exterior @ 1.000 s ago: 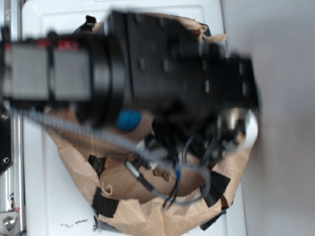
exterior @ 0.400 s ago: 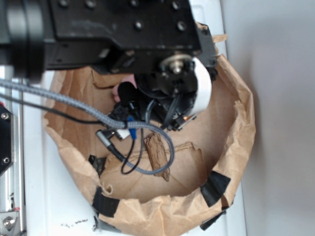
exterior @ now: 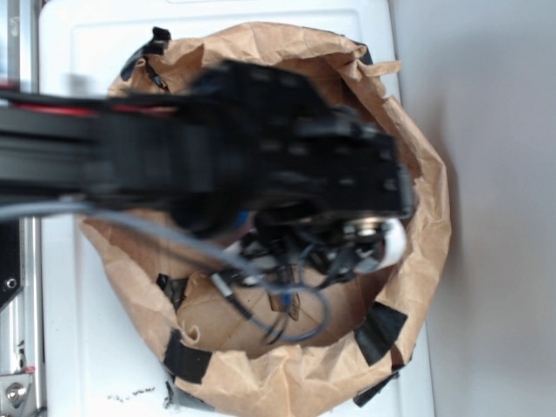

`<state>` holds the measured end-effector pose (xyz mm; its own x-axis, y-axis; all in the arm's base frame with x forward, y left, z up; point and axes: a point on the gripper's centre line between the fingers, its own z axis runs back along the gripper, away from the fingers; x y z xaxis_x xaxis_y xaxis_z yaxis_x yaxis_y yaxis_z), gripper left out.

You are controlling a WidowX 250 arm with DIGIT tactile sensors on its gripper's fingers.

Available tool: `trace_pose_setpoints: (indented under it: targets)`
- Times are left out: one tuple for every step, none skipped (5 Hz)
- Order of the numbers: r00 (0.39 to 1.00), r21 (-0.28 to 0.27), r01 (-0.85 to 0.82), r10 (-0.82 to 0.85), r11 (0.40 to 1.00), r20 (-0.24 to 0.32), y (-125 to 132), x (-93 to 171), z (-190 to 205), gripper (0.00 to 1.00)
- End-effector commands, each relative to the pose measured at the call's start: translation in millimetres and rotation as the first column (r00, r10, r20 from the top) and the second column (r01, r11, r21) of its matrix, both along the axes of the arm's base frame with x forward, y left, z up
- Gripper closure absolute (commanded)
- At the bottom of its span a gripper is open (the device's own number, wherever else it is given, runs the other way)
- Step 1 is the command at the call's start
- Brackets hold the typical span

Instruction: Grab the wood chip.

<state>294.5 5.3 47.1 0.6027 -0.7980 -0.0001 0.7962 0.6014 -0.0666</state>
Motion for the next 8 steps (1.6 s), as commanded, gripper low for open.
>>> trace_pose_setpoints:
  targets:
    - [0.999,0.03,-0.003,0.002,1.0,0.033,-62.6,-57.1,-26.7,1.0]
    - [0.997,0.035,-0.023,0.021,0.999,0.08,-48.1,-46.8,-14.6,1.0]
    - [0.994,0.009,-0.038,0.037,0.999,0.107,-31.2,-37.1,2.1,1.0]
    - [0.991,-0.048,-0.055,0.061,0.997,0.122,-19.4,-33.1,29.4,1.0]
    - [0.983,-0.101,-0.092,0.107,0.991,0.152,0.5,-23.1,62.6,1.0]
    - [0.97,-0.097,-0.172,0.186,0.98,0.155,28.0,-17.0,103.4,1.0]
    - [0.957,-0.114,-0.21,0.228,0.971,0.18,52.6,-20.1,125.6,1.0]
    - [0.97,-0.088,-0.186,0.197,0.979,0.142,63.9,-20.2,135.3,1.0]
